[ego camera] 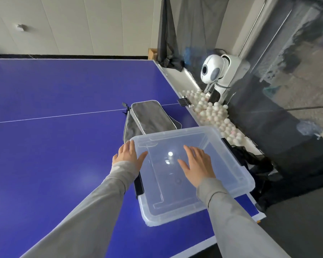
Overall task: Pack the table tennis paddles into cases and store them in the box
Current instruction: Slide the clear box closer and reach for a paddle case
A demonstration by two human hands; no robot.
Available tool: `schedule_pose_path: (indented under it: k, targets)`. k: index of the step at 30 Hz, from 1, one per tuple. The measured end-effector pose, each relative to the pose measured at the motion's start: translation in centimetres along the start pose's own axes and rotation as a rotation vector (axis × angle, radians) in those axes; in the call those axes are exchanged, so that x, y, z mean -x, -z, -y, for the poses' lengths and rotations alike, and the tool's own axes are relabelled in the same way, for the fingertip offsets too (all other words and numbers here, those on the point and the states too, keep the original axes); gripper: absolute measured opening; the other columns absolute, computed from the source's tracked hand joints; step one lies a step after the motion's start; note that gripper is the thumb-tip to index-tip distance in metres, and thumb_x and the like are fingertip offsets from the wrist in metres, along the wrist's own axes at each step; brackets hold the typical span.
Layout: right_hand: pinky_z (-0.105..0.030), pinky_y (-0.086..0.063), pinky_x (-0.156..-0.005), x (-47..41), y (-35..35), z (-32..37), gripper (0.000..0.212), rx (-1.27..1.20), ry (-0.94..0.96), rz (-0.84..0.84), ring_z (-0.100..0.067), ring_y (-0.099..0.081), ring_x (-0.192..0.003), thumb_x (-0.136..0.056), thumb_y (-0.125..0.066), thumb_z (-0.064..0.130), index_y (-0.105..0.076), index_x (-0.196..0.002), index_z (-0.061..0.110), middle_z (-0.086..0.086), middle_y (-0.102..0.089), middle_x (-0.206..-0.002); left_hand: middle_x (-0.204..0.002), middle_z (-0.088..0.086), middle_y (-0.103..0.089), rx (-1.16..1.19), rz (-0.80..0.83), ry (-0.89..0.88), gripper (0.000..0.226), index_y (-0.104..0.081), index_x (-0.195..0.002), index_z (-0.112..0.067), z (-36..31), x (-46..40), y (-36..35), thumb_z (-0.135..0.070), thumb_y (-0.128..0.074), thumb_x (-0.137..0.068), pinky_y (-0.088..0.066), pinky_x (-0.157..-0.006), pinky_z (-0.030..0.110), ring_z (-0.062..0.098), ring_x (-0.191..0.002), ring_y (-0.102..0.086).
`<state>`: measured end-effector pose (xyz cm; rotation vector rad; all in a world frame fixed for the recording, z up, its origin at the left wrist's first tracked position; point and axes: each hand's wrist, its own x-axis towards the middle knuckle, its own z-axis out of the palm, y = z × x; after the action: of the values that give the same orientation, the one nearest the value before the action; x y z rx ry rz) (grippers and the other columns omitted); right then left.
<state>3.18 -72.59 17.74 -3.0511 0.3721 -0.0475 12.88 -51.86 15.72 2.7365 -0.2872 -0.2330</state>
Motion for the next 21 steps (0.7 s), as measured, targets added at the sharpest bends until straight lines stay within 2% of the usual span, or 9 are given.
schedule_pose_path:
  k: [4, 7, 10, 12, 15, 19, 21]
  targets:
    - [-0.035, -0.028, -0.105, -4.4, 0.3, -0.6, 0.057, -0.027, 0.012, 0.018, -0.023, -0.032, -0.133, -0.098, -0.037, 0.045, -0.025, -0.146, 0.018, -0.002, -0.04, -0.142, -0.155, -0.003, -0.02, 0.039, -0.003, 0.07, 0.075, -0.013, -0.148, -0.015, -0.9, -2.6, -0.7, -0.061, -0.029, -0.091, -0.03, -0.105, 0.039, 0.021, -0.138, -0.026]
    - [-0.037, -0.026, -0.105, -8.3, 0.3, -1.4, 0.056, -0.064, 0.017, 0.029, -0.023, -0.031, -0.134, -0.098, -0.038, 0.043, -0.026, -0.146, 0.016, -0.004, -0.04, -0.143, -0.149, 0.0, -0.029, 0.027, 0.01, 0.112, 0.074, -0.015, -0.147, -0.014, -1.3, -4.9, -1.2, -0.061, -0.027, -0.091, -0.034, -0.1, 0.039, 0.023, -0.131, -0.035]
    - [-0.039, -0.031, -0.104, -12.8, 0.0, -2.3, 0.055, -0.044, 0.035, 0.031, -0.027, -0.034, -0.132, -0.097, -0.04, 0.042, -0.03, -0.144, 0.014, -0.007, -0.043, -0.141, -0.131, 0.003, -0.042, 0.057, -0.015, 0.142, 0.063, -0.033, -0.133, -0.012, -1.6, -6.2, -1.9, -0.06, -0.032, -0.091, -0.038, -0.088, 0.038, 0.025, -0.117, -0.045]
    - [-0.043, -0.035, -0.102, -16.2, -0.3, -2.6, 0.055, -0.029, 0.035, 0.038, -0.03, -0.037, -0.129, -0.097, -0.042, 0.042, -0.034, -0.142, 0.012, -0.01, -0.047, -0.138, -0.121, 0.003, -0.045, 0.073, -0.043, 0.166, 0.058, -0.038, -0.125, -0.012, -1.6, -6.5, -2.4, -0.059, -0.036, -0.09, -0.04, -0.08, 0.036, 0.025, -0.11, -0.047]
    - [-0.044, -0.037, -0.098, -21.3, -1.2, -2.8, 0.053, -0.003, 0.023, 0.085, -0.034, -0.04, -0.125, -0.096, -0.042, 0.043, -0.04, -0.136, 0.008, -0.014, -0.05, -0.134, -0.119, 0.002, -0.047, 0.073, -0.103, 0.177, 0.06, -0.039, -0.127, -0.014, -1.6, -6.6, -3.0, -0.06, -0.038, -0.089, -0.04, -0.082, 0.035, 0.024, -0.109, -0.047]
    - [-0.043, -0.038, -0.095, -26.9, -3.4, -2.7, 0.051, 0.003, -0.012, 0.193, -0.035, -0.042, -0.122, -0.095, -0.042, 0.048, -0.053, -0.118, 0.004, -0.017, -0.054, -0.126, -0.12, 0.0, -0.049, 0.016, -0.148, 0.181, 0.061, -0.041, -0.129, -0.016, -1.4, -7.0, -3.4, -0.061, -0.04, -0.087, -0.038, -0.089, 0.032, 0.023, -0.111, -0.046]
    - [-0.043, -0.038, -0.096, -29.1, -4.8, -2.6, 0.055, -0.026, -0.044, 0.28, -0.034, -0.042, -0.124, -0.094, -0.041, 0.051, -0.053, -0.12, 0.004, -0.017, -0.052, -0.129, -0.12, -0.001, -0.049, 0.037, -0.147, 0.196, 0.064, -0.039, -0.133, -0.017, -1.3, -7.0, -3.6, -0.061, -0.042, -0.087, -0.04, -0.088, 0.032, 0.022, -0.113, -0.045]
